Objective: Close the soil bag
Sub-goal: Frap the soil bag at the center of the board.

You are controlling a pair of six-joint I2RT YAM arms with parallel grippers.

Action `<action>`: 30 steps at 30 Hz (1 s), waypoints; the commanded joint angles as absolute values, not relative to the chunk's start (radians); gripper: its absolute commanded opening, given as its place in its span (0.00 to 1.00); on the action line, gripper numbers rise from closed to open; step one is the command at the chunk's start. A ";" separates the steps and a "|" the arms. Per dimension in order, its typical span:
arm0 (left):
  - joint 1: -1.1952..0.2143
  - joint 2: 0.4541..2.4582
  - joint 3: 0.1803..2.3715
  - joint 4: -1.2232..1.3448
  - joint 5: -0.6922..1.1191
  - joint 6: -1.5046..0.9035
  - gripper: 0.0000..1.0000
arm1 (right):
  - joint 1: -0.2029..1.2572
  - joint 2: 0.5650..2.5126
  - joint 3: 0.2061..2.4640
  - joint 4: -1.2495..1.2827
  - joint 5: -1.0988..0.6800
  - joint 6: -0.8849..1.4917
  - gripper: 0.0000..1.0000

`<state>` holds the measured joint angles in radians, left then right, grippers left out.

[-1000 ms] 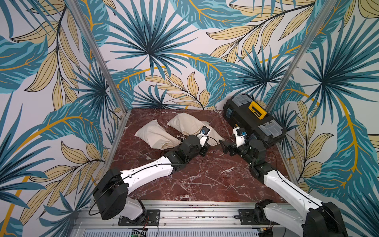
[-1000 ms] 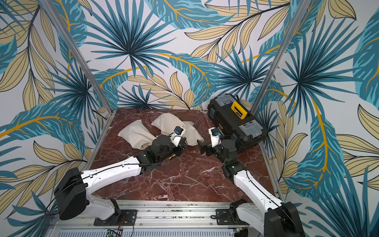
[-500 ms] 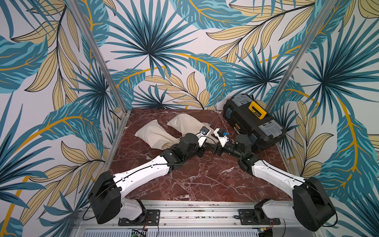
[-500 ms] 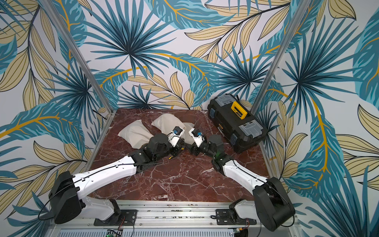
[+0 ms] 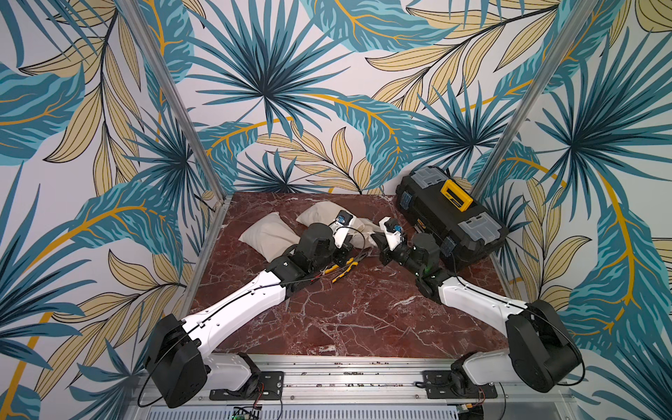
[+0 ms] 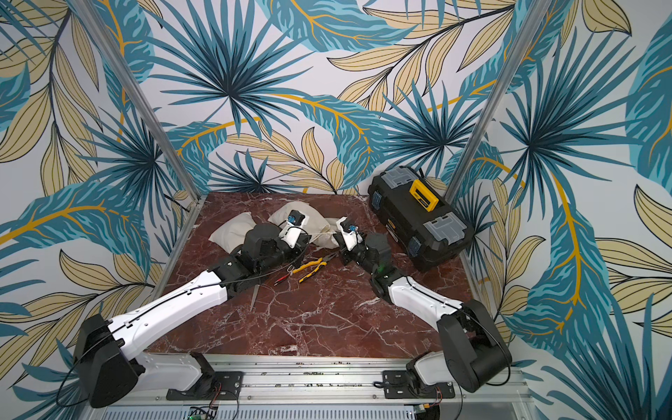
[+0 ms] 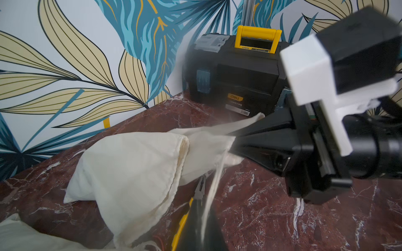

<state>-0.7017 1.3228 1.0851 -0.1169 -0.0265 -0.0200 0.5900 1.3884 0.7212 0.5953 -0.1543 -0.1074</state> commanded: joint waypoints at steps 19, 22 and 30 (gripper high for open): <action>-0.731 1.301 1.276 -0.041 0.189 -0.081 0.00 | 0.727 1.348 0.853 0.570 -0.258 -0.144 0.65; -0.736 1.304 1.283 -0.040 0.188 -0.087 0.00 | 0.740 1.368 0.869 0.613 -0.202 -0.117 0.63; -0.726 1.270 1.308 -0.077 0.114 -0.078 0.00 | 0.735 1.401 0.781 0.663 0.104 -0.128 0.20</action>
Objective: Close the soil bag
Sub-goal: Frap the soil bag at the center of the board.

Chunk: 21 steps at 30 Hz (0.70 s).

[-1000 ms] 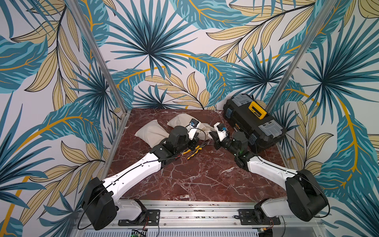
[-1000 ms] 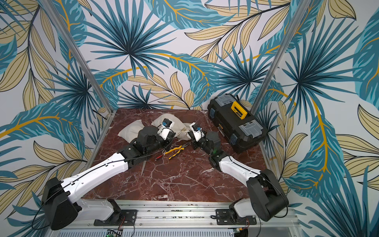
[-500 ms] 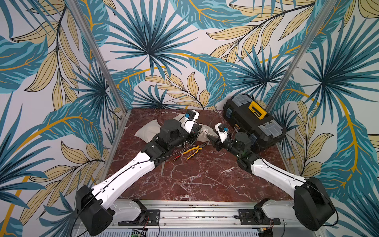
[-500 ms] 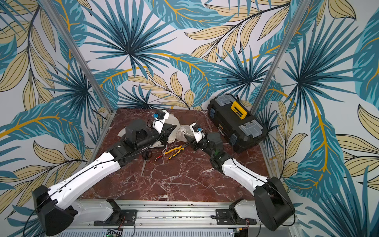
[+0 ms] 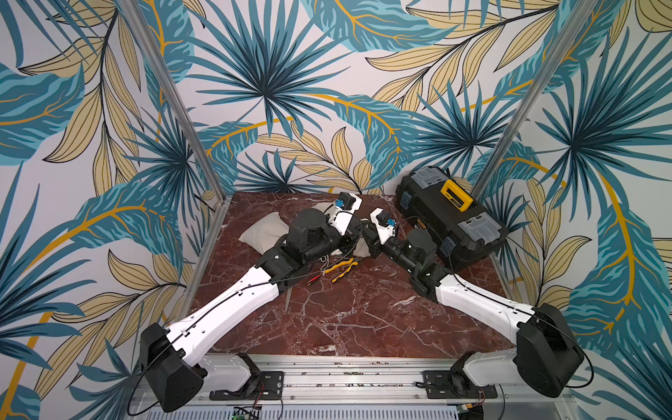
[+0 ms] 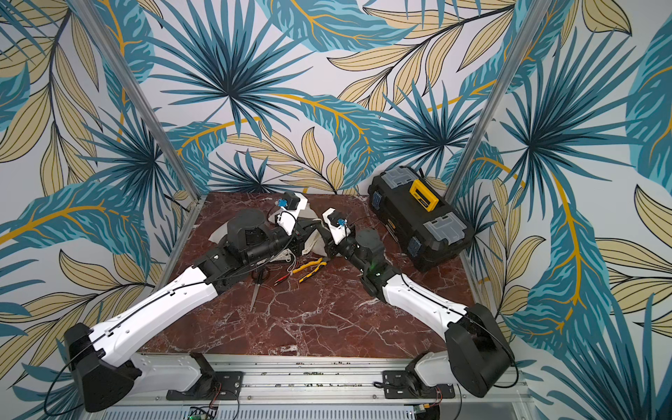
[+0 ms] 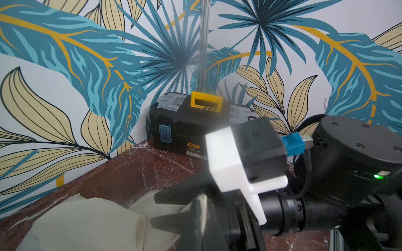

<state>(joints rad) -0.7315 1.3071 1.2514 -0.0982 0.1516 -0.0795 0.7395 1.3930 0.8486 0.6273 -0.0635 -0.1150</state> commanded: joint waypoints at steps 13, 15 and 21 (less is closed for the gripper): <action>-0.588 1.155 1.521 -0.221 0.067 -0.048 0.00 | 0.561 1.393 0.612 0.479 0.378 -0.003 0.21; -0.566 1.144 1.533 -0.232 0.067 -0.050 0.00 | 0.534 1.392 0.627 0.426 0.407 0.040 0.22; -0.555 1.131 1.401 -0.191 0.033 -0.065 0.00 | 0.458 1.353 0.633 0.355 0.416 0.161 0.27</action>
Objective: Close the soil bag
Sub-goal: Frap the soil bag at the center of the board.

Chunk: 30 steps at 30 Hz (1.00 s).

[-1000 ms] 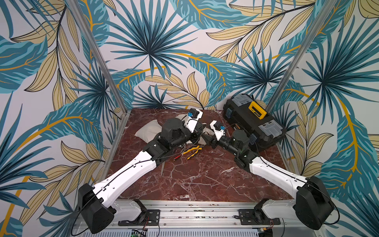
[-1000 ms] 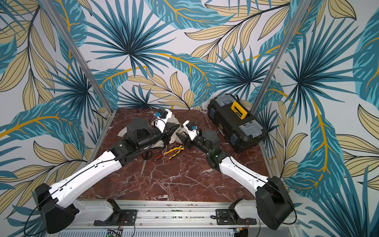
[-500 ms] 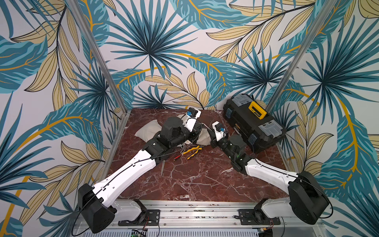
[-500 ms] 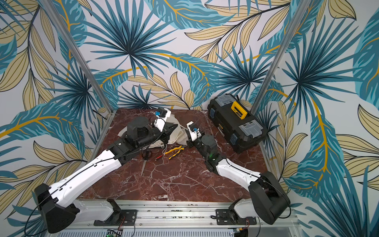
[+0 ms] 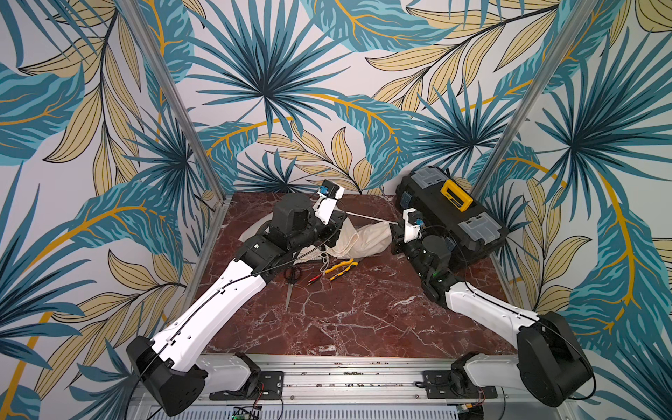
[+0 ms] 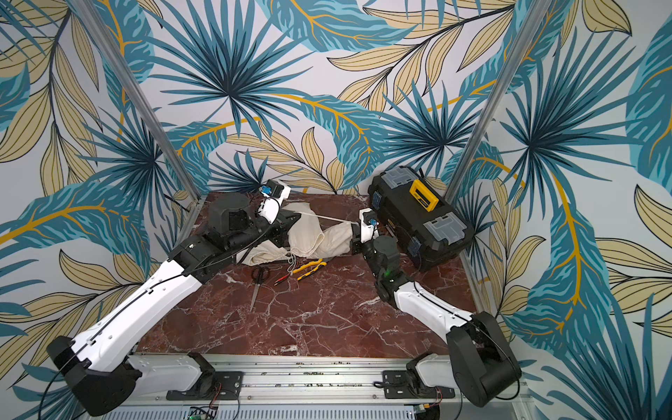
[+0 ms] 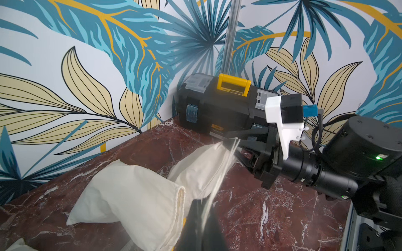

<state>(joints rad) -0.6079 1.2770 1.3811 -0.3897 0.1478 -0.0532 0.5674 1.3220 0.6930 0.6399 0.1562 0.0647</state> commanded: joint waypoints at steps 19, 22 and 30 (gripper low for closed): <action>-0.611 1.183 1.255 -0.027 0.260 -0.212 0.00 | 0.602 1.385 0.887 0.368 -0.002 -0.042 0.57; -0.613 1.176 1.260 -0.034 0.252 -0.209 0.00 | 0.603 1.378 0.904 0.345 -0.015 -0.048 0.56; -0.612 1.156 1.273 -0.054 0.209 -0.180 0.00 | 0.602 1.378 0.881 0.272 0.059 -0.083 0.34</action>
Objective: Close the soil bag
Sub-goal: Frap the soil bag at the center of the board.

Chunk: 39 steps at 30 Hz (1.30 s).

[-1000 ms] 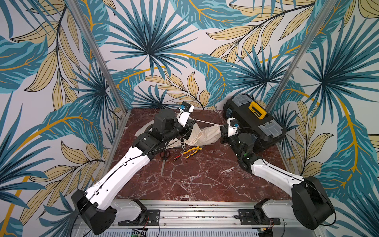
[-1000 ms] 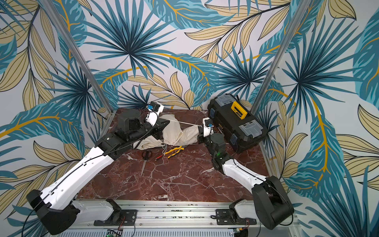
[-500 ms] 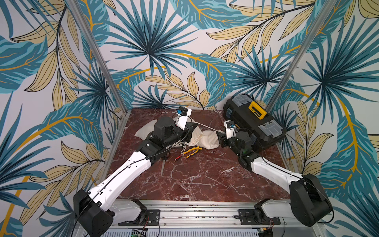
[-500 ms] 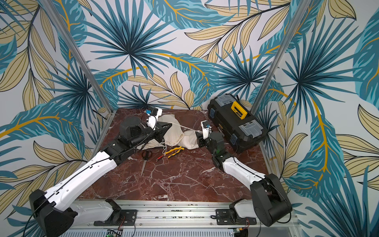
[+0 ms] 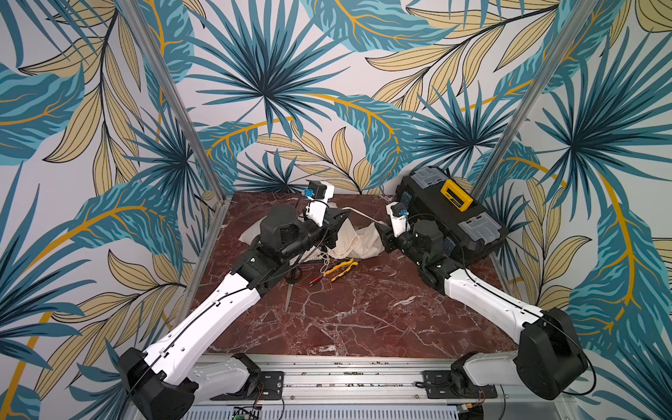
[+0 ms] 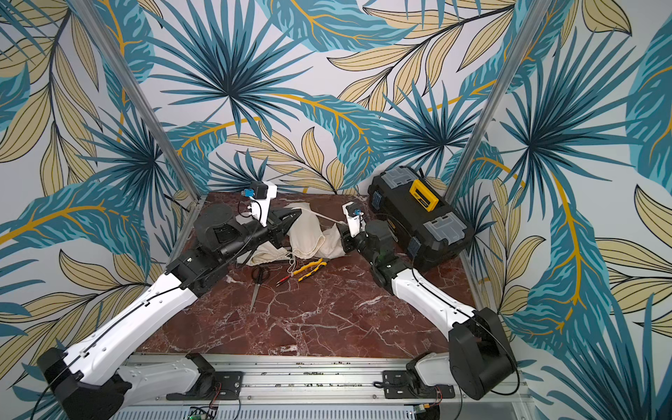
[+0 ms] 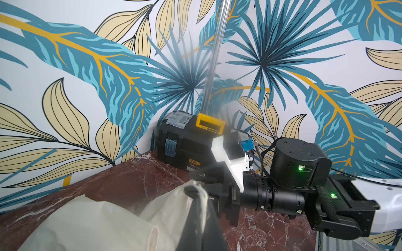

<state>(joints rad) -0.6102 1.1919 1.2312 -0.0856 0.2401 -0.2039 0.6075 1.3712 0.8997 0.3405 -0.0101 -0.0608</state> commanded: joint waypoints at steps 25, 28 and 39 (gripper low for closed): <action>-0.458 1.153 1.263 -0.063 0.294 -0.234 0.00 | 0.291 1.289 0.715 0.210 -0.043 0.067 0.41; -0.492 1.189 1.275 -0.066 0.295 -0.221 0.00 | 0.325 1.226 0.707 0.232 -0.112 0.041 0.48; -0.519 1.174 1.329 -0.082 0.326 -0.218 0.00 | 0.533 1.172 0.757 0.363 -0.369 -0.016 0.70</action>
